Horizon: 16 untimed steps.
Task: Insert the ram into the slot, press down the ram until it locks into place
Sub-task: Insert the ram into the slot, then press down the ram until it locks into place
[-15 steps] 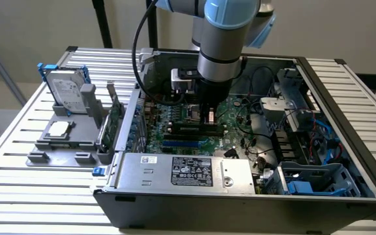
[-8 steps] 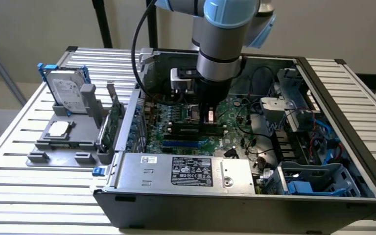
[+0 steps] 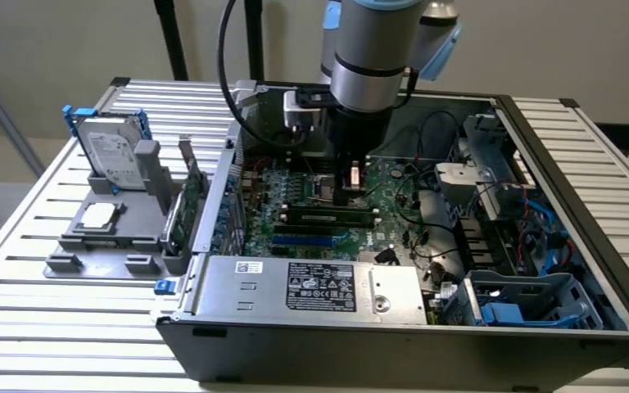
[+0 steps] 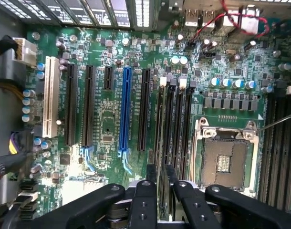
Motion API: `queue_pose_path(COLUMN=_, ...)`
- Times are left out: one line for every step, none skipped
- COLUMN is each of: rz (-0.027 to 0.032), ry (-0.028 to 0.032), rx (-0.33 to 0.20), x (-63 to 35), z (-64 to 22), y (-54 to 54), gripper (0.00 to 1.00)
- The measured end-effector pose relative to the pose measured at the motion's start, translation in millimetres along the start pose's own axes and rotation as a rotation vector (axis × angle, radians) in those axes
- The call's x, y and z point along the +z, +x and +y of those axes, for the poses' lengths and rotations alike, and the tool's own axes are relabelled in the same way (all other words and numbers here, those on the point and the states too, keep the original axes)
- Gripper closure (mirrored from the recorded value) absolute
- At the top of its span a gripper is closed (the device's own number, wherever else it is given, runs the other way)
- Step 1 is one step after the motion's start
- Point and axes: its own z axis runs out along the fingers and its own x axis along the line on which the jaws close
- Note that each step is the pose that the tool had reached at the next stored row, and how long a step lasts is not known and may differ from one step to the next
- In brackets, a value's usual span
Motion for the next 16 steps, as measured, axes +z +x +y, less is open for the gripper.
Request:
queue_pose_path(rz=-0.0001, ry=0.0001, rx=0.0, x=0.1, z=0.5, y=0.0, gripper=0.8)
queue_pose_path(rz=0.0, ry=0.0001, rx=0.0, x=0.1, z=0.6, y=-0.1, gripper=0.87)
queue_pose_path(rz=0.0001, ry=0.0001, rx=0.0, x=0.1, z=0.6, y=0.0, gripper=0.87)
queue_pose_path(rz=0.0003, ry=0.0, rx=0.0, x=0.0, z=0.6, y=0.0, gripper=0.89)
queue_pose_path(rz=0.0005, ry=0.0, rx=-0.001, x=0.0, z=0.6, y=0.0, gripper=0.89)
queue_pose_path(rz=0.0005, ry=0.0, rx=-0.001, x=0.0, z=0.6, y=0.0, gripper=0.89)
queue_pose_path(rz=0.0007, ry=0.0, rx=0.0, x=0.0, z=0.7, y=0.0, gripper=0.89)
queue_pose_path(rz=0.0011, ry=0.0, rx=-0.001, x=0.0, z=0.6, y=0.0, gripper=0.89)
queue_pose_path(rz=0.0015, ry=0.0, rx=-0.001, x=0.0, z=0.7, y=0.0, gripper=0.89)
queue_pose_path(rz=0.0016, ry=-0.0001, rx=-0.001, x=0.0, z=0.7, y=0.0, gripper=0.89)
queue_pose_path(rz=0.0017, ry=-0.0001, rx=-0.001, x=0.0, z=0.7, y=0.0, gripper=0.89)
queue_pose_path(rz=0.0018, ry=-0.0001, rx=-0.001, x=0.0, z=0.6, y=0.0, gripper=0.89)
queue_pose_path(rz=0.0019, ry=-0.0001, rx=-0.001, x=0.0, z=0.6, y=0.0, gripper=0.89)
queue_pose_path(rz=0.002, ry=-0.0001, rx=-0.001, x=0.0, z=0.7, y=0.0, gripper=0.89)
queue_pose_path(rz=0.0022, ry=-0.0001, rx=-0.001, x=0.0, z=0.6, y=0.0, gripper=0.89)
queue_pose_path(rz=0.0023, ry=-0.0001, rx=-0.001, x=0.0, z=0.7, y=0.0, gripper=0.89)
